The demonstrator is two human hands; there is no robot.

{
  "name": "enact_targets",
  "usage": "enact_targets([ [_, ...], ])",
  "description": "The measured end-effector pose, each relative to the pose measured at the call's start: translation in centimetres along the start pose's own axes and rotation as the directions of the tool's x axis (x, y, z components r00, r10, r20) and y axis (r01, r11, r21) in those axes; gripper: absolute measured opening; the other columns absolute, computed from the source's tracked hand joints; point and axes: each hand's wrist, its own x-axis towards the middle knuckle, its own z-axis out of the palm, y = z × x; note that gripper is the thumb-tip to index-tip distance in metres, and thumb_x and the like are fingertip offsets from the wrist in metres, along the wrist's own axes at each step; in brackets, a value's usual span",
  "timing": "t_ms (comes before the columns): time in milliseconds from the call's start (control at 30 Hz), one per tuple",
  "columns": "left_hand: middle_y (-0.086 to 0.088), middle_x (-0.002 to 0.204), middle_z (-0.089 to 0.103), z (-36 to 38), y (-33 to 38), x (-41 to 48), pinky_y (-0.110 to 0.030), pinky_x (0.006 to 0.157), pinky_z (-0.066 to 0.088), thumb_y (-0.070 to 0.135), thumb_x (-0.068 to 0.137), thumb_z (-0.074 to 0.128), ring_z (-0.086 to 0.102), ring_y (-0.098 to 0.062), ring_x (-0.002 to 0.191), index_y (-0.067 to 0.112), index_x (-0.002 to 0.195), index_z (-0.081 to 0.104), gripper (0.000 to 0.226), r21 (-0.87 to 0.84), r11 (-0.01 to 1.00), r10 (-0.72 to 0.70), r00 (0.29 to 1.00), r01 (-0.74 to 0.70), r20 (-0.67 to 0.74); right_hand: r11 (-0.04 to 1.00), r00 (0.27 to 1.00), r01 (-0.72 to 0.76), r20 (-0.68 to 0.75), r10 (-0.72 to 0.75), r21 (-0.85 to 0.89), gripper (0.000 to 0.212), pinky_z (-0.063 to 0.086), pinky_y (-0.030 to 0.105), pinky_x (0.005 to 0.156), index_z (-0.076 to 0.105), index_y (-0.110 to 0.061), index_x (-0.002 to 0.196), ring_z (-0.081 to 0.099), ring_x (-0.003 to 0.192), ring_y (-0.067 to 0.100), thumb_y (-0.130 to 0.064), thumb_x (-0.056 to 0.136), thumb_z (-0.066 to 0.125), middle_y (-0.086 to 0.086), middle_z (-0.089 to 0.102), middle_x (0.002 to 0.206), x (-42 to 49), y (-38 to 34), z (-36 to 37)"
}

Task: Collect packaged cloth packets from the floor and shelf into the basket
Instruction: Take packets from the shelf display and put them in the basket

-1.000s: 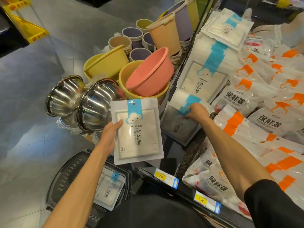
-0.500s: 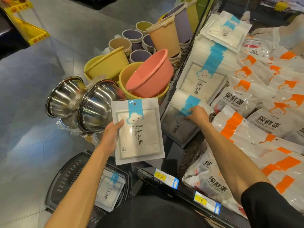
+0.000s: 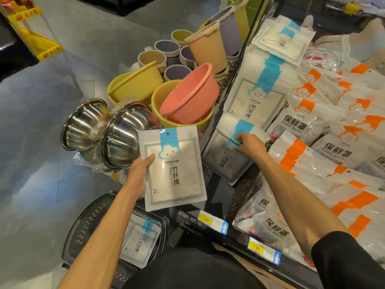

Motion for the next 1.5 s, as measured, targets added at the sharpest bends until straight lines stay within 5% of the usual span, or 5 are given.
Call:
enact_targets([
  [100, -0.011, 0.112, 0.075, -0.3, 0.3, -0.7, -0.040, 0.075, 0.061, 0.017, 0.100, 0.058, 0.074, -0.025, 0.094, 0.010, 0.126, 0.062, 0.027, 0.016, 1.000, 0.011, 1.000, -0.011, 0.005, 1.000, 1.000, 0.001, 0.022, 0.000, -0.021, 0.043, 0.054, 0.039, 0.084, 0.057, -0.015, 0.124, 0.062, 0.104, 0.027, -0.023, 0.086, 0.074, 0.010, 0.066, 0.119, -0.8, -0.4, -0.7],
  [767, -0.001, 0.114, 0.075, 5.9, 0.8, -6.2, -0.048, 0.093, 0.056, 0.028, 0.099, 0.058, 0.071, -0.022, 0.106, 0.027, 0.121, 0.064, 0.023, 0.238, 0.919, 0.229, 0.917, -0.314, 0.328, 0.920, 0.985, 0.054, -0.131, -0.113, -0.388, 0.058, 0.039, 0.048, 0.102, 0.044, -0.015, 0.141, 0.043, 0.129, 0.034, -0.036, 0.091, 0.062, 0.013, 0.047, 0.141, -13.9, -5.5, -8.5],
  [1067, 0.004, 0.103, 0.076, 9.9, 0.2, -9.3, -0.028, 0.076, 0.058, 0.021, 0.103, 0.054, 0.073, -0.014, 0.096, 0.025, 0.117, 0.063, 0.017, 0.250, 0.829, 0.297, 0.771, -0.501, 0.563, 0.943, 0.976, 0.125, -0.135, -0.173, -0.307, 0.074, 0.044, 0.042, 0.095, 0.040, -0.021, 0.147, 0.051, 0.124, 0.030, -0.049, 0.085, 0.069, 0.008, 0.049, 0.141, -17.8, -6.9, -11.5],
  [1267, -0.011, 0.108, 0.073, 11.0, 0.5, -9.5, -0.045, 0.077, 0.061, 0.022, 0.105, 0.049, 0.072, -0.030, 0.096, 0.022, 0.116, 0.061, 0.016, 0.232, 0.826, 0.288, 0.738, -0.514, 0.611, 0.988, 0.991, 0.133, -0.015, -0.135, -0.081, 0.053, 0.050, 0.034, 0.075, 0.063, -0.018, 0.121, 0.063, 0.105, 0.024, -0.043, 0.078, 0.081, 0.002, 0.067, 0.116, -18.5, -6.4, -13.1],
  [1500, -0.011, 0.101, 0.070, 12.4, 1.4, -8.6, -0.044, 0.076, 0.061, 0.026, 0.104, 0.053, 0.070, -0.022, 0.088, 0.027, 0.105, 0.062, 0.009, 0.276, 0.780, 0.339, 0.750, -0.562, 0.568, 0.995, 0.995, 0.095, -0.015, -0.095, 0.010, 0.039, 0.057, 0.052, 0.077, 0.075, -0.012, 0.100, 0.068, 0.089, 0.026, -0.040, 0.074, 0.083, 0.010, 0.073, 0.104, -16.5, -5.8, -13.3],
])
